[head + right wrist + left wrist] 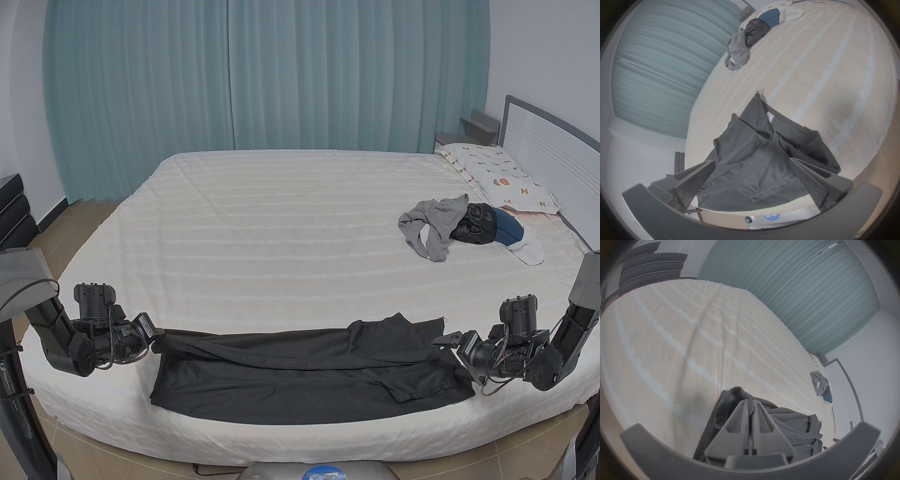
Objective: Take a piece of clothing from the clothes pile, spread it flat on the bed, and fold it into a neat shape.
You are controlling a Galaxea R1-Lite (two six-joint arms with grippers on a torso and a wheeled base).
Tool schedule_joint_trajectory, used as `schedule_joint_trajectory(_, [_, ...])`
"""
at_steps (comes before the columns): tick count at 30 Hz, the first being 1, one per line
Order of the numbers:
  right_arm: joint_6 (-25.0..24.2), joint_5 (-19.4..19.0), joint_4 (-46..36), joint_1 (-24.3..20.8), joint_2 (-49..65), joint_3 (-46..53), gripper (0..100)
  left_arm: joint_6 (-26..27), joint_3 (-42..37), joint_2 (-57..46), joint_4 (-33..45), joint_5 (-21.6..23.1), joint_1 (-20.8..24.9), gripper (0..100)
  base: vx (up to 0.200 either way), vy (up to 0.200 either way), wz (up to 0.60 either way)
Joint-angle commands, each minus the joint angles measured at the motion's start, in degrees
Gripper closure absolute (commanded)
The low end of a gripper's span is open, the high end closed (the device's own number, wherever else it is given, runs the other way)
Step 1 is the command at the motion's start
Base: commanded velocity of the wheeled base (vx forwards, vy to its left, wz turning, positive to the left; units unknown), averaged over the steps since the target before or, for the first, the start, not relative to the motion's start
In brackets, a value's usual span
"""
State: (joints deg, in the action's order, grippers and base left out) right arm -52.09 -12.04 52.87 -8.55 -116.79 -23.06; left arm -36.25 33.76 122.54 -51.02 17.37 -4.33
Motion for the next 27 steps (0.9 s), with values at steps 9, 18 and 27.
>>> schedule_joint_trajectory(9, [-6.0,1.6,-1.7,-2.9,-0.2,-5.0,0,-0.3,0.0,-1.8,-0.1,-0.1,0.6,100,0.0,0.0,0.0])
schedule_joint_trajectory(18, [-7.1,2.4,0.3,-3.7,-8.4,-8.8,0,-0.4,0.0,-1.6,0.0,-0.1,0.6,100,0.0,0.0,0.0])
schedule_joint_trajectory(27, [-6.8,4.0,0.0,-3.8,-8.8,-8.7,0,-0.4,0.0,-1.3,0.0,-0.1,0.6,100,0.0,0.0,0.0])
